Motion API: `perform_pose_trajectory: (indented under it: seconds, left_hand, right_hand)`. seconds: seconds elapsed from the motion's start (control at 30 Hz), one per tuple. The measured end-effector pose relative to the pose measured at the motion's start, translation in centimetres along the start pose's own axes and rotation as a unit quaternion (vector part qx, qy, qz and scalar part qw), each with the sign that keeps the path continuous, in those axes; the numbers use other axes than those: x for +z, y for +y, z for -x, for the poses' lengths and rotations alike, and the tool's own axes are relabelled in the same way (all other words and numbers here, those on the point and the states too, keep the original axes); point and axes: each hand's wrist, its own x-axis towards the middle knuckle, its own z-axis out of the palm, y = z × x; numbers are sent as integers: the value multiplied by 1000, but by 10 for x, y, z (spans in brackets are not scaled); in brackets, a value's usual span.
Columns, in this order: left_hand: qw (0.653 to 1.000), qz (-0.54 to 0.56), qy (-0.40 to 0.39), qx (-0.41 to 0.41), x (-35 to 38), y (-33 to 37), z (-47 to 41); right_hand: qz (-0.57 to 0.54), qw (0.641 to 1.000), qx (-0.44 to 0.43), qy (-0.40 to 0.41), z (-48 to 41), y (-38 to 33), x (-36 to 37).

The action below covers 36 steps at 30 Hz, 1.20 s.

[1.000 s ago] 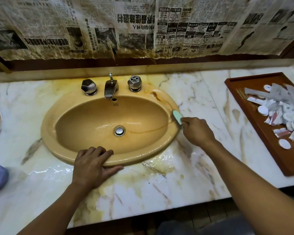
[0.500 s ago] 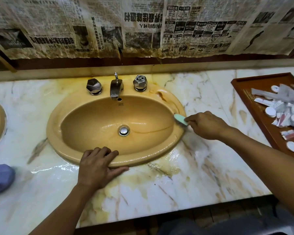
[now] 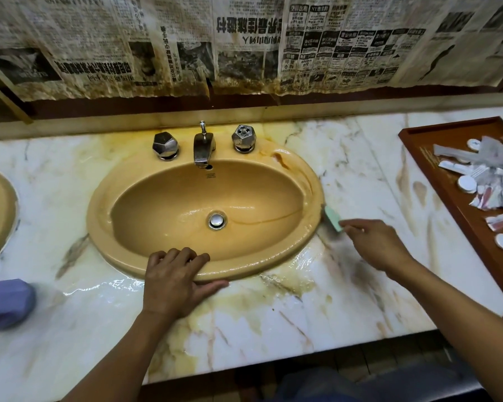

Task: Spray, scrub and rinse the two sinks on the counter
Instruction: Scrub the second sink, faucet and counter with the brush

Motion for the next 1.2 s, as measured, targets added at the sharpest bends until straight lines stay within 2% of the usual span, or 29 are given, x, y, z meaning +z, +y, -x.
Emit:
perform_pose_trajectory:
  seconds: [0.13, 0.33, 0.47, 0.63, 0.7, 0.87, 1.0, 1.13, 1.2]
  left_hand:
    - [1000, 2, -4, 5, 1, -1, -1]
    - [1000, -7, -13, 10, 1, 0, -1]
    - [1000, -8, -15, 6, 0, 0, -1]
    - [1000, -5, -12, 10, 1, 0, -1]
    - [1000, -5, -18, 10, 1, 1, -2]
    - [999, -13, -30, 10, 0, 0, -2]
    - [1000, -13, -27, 9, 2, 1, -1]
    - [999, -14, -28, 8, 2, 0, 0]
    - [999, -13, -37, 8, 1, 1, -1]
  right_hand:
    - [-116, 989, 81, -30, -5, 8, 11]
    - [-117, 990, 75, 0, -77, -23, -3]
    - [-70, 996, 47, 8, -97, -43, 7]
    - [-53, 997, 47, -21, -44, -12, -7]
    - [-80, 994, 62, -46, -16, -2, -6]
    - [-91, 993, 71, 9, -40, -17, 11]
    - [-152, 984, 93, 24, -69, -22, 14]
    - [-182, 978, 96, 36, -23, 4, 33]
    - [-192, 976, 107, 4, 15, 19, 40]
